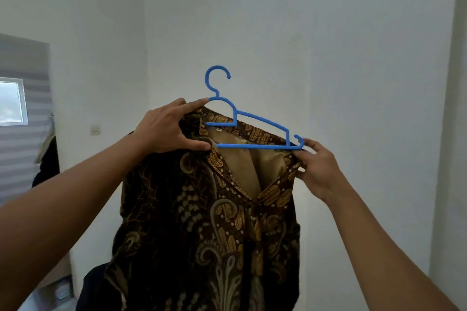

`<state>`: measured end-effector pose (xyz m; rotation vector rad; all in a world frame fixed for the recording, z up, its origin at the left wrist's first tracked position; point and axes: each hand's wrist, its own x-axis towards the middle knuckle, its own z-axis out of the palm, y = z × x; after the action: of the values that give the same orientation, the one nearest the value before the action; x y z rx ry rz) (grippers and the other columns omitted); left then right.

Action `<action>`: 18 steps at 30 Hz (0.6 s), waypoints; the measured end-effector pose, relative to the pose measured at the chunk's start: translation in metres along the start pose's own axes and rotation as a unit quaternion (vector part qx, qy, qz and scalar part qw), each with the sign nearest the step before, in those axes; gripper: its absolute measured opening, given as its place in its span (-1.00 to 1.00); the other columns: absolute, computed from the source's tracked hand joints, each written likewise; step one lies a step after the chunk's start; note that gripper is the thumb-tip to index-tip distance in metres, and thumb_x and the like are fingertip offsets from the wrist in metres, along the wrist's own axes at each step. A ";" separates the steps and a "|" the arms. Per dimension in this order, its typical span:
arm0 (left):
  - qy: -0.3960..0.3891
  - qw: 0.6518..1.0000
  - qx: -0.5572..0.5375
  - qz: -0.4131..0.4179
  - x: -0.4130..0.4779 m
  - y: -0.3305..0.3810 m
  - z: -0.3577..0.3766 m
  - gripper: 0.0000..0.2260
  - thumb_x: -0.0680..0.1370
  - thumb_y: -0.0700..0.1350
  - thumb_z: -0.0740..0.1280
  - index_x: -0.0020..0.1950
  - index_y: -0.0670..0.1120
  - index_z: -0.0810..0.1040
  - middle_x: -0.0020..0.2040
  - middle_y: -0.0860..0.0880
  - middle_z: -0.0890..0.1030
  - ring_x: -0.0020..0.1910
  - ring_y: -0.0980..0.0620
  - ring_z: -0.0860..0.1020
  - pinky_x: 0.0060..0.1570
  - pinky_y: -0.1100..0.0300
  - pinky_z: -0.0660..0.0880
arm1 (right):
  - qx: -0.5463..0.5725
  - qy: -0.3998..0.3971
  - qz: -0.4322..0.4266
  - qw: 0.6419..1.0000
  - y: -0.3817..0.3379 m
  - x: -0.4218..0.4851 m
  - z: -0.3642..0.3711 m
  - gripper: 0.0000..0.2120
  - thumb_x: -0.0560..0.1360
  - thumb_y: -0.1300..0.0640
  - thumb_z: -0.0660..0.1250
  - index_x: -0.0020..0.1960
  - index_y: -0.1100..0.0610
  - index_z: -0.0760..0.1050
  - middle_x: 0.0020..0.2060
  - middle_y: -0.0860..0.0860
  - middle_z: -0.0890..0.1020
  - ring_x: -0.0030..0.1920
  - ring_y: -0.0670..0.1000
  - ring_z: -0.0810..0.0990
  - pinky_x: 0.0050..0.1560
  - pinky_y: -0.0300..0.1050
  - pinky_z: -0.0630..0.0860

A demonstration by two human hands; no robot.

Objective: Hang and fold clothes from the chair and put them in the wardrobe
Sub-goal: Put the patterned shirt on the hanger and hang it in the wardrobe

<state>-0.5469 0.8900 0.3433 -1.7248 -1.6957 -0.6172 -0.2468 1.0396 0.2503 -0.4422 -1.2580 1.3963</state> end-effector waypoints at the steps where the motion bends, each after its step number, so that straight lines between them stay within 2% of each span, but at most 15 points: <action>1: 0.000 1.000 -0.006 -0.005 -0.004 -0.004 0.001 0.02 0.14 0.68 0.16 0.55 0.36 0.06 0.04 0.11 0.44 -0.02 0.04 0.50 -0.14 0.10 0.44 | 0.001 -0.008 -0.001 1.000 -0.008 0.002 0.001 -0.74 0.57 0.37 0.29 0.20 0.13 0.50 -0.12 0.18 0.66 -0.16 0.09 0.59 -0.15 0.08 0.56; 6: -0.001 1.000 -0.017 -0.014 -0.013 -0.016 0.001 0.00 0.15 0.67 0.18 0.54 0.37 0.08 0.08 0.11 0.46 0.00 0.04 0.51 -0.13 0.10 0.47 | -0.065 -0.050 -0.013 0.997 -0.034 0.008 0.004 -0.78 0.57 0.34 0.32 0.19 0.16 0.52 -0.14 0.09 0.70 -0.14 0.05 0.62 -0.13 0.05 0.59; 9: -0.007 1.000 0.002 -0.009 -0.015 -0.019 0.000 0.02 0.16 0.67 0.16 0.56 0.33 0.09 0.07 0.12 0.45 -0.03 0.05 0.50 -0.14 0.10 0.50 | -0.141 -0.059 -0.036 0.988 -0.043 0.010 0.003 -0.82 0.58 0.35 0.31 0.15 0.20 0.58 -0.08 0.11 0.71 -0.10 0.04 0.65 -0.12 0.03 0.61; 14: 0.007 0.999 0.040 -0.014 -0.014 -0.014 0.000 0.04 0.15 0.69 0.09 0.57 0.30 0.09 0.03 0.09 0.42 -0.11 0.06 0.48 -0.27 0.16 0.41 | -0.306 -0.009 -0.149 0.940 -0.046 0.013 0.013 -0.80 0.57 0.35 0.33 0.05 0.09 0.61 -0.03 0.06 0.72 -0.06 -0.01 0.68 -0.10 -0.06 0.62; 18: 0.024 0.997 0.066 -0.014 -0.010 -0.002 0.000 0.02 0.19 0.62 0.19 0.58 0.25 0.10 0.06 0.06 0.43 -0.12 0.05 0.47 -0.29 0.18 0.36 | -0.368 0.051 -0.246 0.895 -0.042 0.010 0.026 -0.78 0.55 0.33 0.35 0.03 0.02 0.60 -0.06 -0.09 0.66 0.01 -0.13 0.63 0.04 -0.24 0.57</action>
<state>-0.5490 0.8834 0.3364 -1.5835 -1.6917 -0.5423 -0.2519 1.0283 0.2993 -0.6379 -1.6505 0.4267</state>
